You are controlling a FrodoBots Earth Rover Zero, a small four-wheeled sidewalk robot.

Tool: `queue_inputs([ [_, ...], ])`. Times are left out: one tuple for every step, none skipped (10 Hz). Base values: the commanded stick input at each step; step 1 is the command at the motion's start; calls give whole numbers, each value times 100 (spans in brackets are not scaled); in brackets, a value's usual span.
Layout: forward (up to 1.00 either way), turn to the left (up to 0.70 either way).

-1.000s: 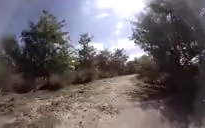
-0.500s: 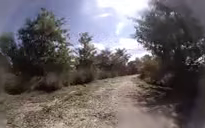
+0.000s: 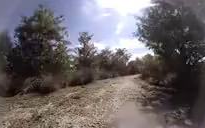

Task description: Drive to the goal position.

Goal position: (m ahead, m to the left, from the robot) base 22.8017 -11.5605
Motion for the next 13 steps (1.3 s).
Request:
queue_inputs([
  [50,0],
  [50,0],
  [50,-20],
  [50,-27],
  [50,-27],
  [50,-27],
  [50,-27],
  [50,-27],
  [50,-27],
  [50,-27],
  [50,-27],
  [50,-27],
  [50,-27],
])
